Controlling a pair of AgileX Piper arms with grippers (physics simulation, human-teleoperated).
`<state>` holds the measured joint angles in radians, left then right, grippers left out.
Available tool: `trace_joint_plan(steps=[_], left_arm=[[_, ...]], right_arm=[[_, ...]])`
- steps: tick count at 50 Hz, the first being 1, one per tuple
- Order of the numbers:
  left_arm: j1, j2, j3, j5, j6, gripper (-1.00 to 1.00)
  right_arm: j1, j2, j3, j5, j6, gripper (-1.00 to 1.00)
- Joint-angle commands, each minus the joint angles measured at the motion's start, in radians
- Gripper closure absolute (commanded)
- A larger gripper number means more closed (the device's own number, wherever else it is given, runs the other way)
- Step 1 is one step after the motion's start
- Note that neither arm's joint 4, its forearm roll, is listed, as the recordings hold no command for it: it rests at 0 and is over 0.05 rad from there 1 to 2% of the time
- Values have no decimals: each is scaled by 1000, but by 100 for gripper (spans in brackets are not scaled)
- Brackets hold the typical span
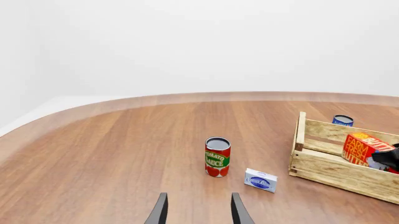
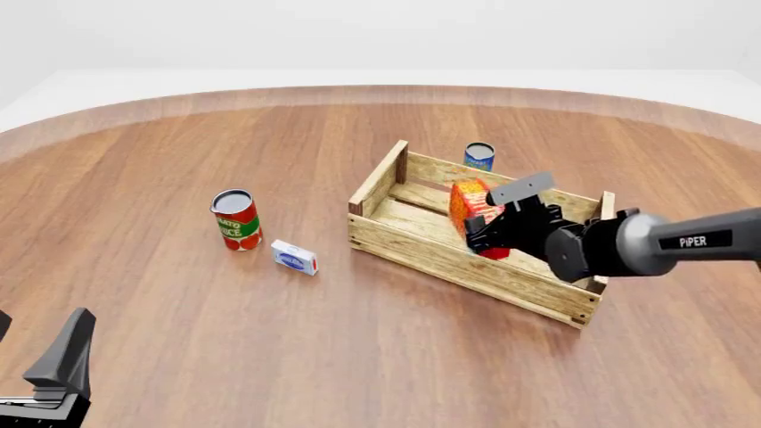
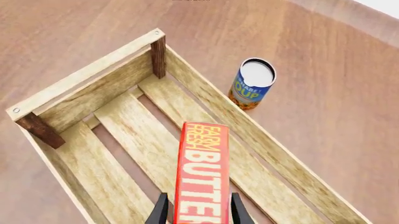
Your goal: Pick up the butter and put it in the tray.
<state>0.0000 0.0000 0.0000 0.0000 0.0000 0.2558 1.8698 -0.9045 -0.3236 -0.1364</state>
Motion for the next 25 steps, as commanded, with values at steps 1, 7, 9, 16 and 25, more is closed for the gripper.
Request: trace_joint_plan(steps=[1,7,9,16,25], left_arm=[[0,0,0,0,0,-100],[0,0,0,0,0,-100],[0,0,0,0,0,-100],[0,0,0,0,0,-100],[0,0,0,0,0,-100]], right_arm=[[-3,-2,-19,8,24,-100],[-1,-3,-17,6,26,-100],[1,-4,-16,5,27,-100],[1,-4,-15,4,28,-100],[4,-12,-6,-8,28,-100]])
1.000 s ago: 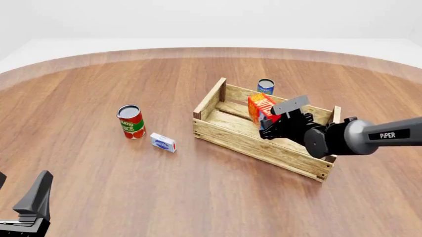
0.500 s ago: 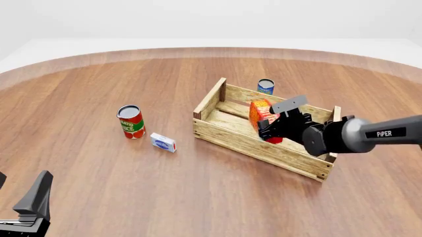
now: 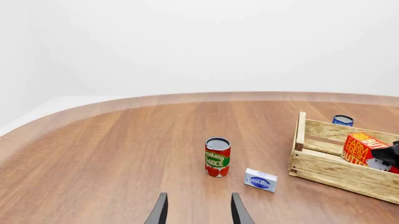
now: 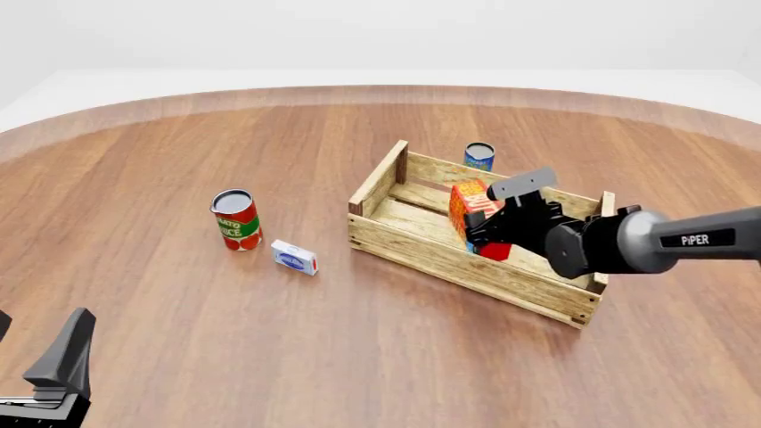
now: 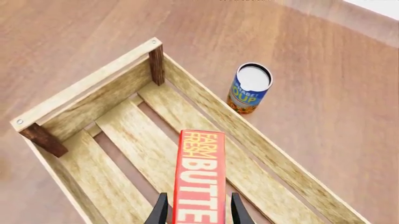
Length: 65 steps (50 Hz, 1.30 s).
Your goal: Pick up the butter and put it in the tray.
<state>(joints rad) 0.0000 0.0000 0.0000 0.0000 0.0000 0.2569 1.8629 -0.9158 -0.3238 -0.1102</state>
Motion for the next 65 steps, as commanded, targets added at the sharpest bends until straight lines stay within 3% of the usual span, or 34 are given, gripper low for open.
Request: trace_joint_plan(steps=[1,65], left_arm=[[0,0,0,0,0,-100],[0,0,0,0,0,-100]], right_arm=[[2,-8,7,-11,3,-100],[-2,-41,44,-66,-23,-100]])
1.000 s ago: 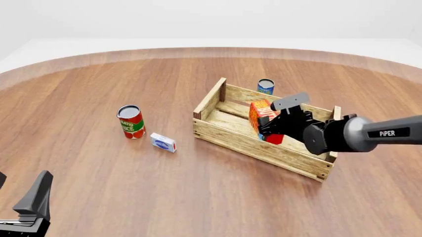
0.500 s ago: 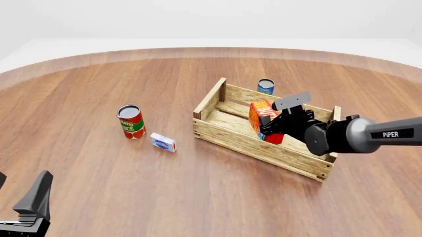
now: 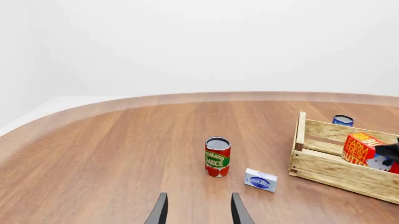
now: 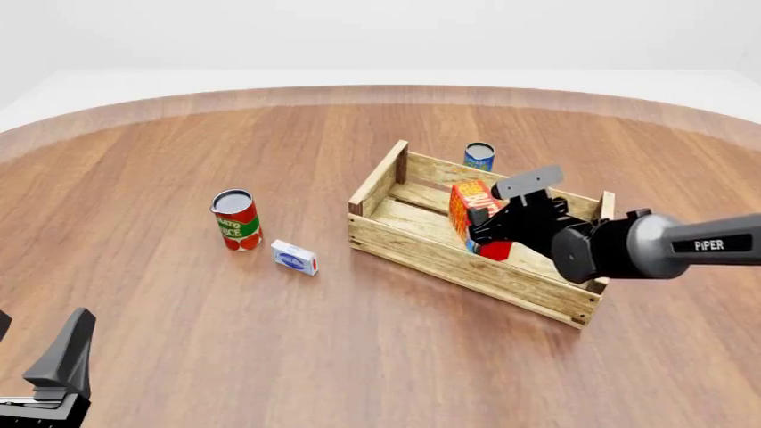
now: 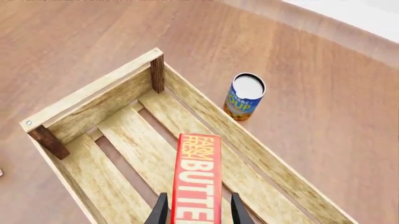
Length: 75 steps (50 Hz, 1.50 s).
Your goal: Pick up the butter and put it in the tray.
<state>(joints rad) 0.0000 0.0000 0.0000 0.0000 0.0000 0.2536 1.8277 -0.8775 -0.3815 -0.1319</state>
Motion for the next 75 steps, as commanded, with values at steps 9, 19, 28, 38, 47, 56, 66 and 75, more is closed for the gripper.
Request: trace_joint_plan(steps=[9,19,28,38,47,56,66,75], left_arm=[[0,0,0,0,0,-100],[0,0,0,0,0,-100],[0,0,0,0,0,-100],[0,0,0,0,0,-100],[0,0,0,0,0,-100],[0,0,0,0,0,-100],[0,0,0,0,0,-100],[0,0,0,0,0,-100]], right_arm=[[-2,-9,10,-16,1,-100],[-2,-30,33,-49,1,-100],[-6,-48,54,-82,-2,-100],[-3,-65,73,-108,2,-100],[2,-74,85,-124,6,-100],[3,-82,94,-136,8,-100],[32,-256,169,-19,-14,-100],[36,-283,188,-44,6,-100]])
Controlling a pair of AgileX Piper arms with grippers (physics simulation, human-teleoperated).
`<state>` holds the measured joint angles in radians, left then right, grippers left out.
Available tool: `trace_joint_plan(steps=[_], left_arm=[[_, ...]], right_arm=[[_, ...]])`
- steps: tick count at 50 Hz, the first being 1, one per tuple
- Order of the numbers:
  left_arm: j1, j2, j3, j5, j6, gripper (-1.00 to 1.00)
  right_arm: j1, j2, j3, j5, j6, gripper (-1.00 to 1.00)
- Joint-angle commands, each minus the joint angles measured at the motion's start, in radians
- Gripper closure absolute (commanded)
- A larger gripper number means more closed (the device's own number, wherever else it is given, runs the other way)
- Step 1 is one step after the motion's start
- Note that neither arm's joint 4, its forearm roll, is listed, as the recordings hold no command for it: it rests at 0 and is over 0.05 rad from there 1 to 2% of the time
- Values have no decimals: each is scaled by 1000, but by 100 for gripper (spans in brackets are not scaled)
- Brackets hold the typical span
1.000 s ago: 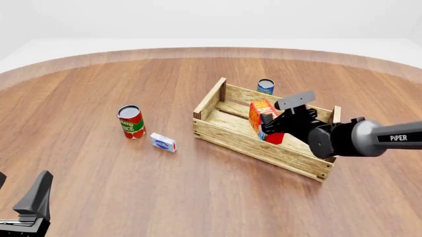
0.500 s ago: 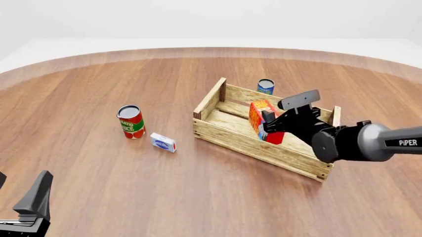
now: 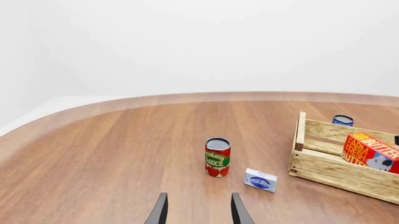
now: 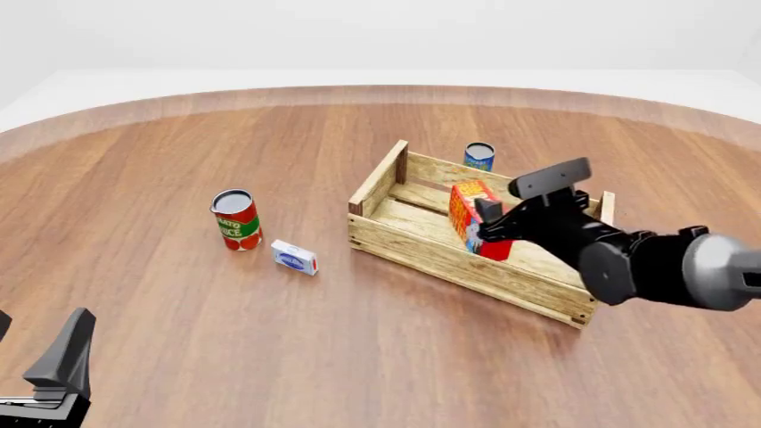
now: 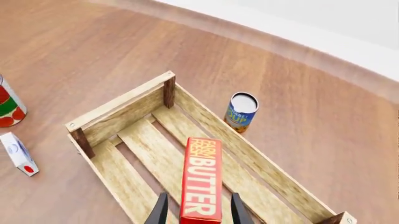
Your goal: Pick up the butter and put it in the tray.
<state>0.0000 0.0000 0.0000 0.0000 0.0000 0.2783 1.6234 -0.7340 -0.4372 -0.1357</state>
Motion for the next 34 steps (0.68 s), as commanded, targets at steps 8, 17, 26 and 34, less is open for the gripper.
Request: trace_joint_plan(steps=[8,17,26,34], left_arm=[[0,0,0,0,0,-100],[0,0,0,0,0,-100],[0,0,0,0,0,-100],[0,0,0,0,0,-100]], right_arm=[[10,-126,81,5,15,-100],[0,-172,127,-4,19,-100],[-4,-191,143,-5,20,-100],[-7,-218,168,-8,22,-100]])
